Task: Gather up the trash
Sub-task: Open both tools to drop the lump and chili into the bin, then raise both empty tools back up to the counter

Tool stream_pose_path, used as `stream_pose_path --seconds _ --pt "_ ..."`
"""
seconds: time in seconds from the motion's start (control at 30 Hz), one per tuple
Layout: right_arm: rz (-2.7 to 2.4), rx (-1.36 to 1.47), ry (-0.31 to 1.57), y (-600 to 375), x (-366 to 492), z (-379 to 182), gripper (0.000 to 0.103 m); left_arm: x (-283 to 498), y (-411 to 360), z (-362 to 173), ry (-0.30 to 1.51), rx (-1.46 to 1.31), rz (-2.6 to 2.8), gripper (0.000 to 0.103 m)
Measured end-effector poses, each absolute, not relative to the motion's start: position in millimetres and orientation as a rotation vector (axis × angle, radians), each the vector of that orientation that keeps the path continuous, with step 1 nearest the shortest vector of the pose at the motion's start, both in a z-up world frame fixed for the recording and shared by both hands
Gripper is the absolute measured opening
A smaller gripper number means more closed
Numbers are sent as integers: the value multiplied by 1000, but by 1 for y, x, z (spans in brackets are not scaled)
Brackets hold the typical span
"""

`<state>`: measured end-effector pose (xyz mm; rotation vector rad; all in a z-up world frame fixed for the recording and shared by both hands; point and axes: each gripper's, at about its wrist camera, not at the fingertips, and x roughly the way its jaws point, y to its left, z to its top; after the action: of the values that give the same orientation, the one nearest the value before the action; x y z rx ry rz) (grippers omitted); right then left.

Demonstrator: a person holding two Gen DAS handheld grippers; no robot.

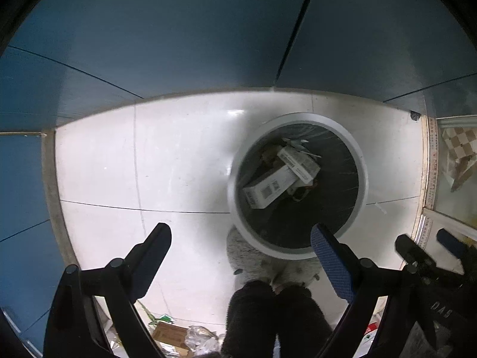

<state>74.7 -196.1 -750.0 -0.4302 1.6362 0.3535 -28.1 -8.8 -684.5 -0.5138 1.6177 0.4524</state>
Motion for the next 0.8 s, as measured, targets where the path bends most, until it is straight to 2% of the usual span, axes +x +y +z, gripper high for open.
stream_pose_path --seconds 0.23,0.8 --pt "364 -429 1595 -191 73 -691 103 -45 -4 -634 1600 -491 472 96" --pt "491 -452 1484 -190 14 -440 103 -89 -19 -417 1448 -473 453 96"
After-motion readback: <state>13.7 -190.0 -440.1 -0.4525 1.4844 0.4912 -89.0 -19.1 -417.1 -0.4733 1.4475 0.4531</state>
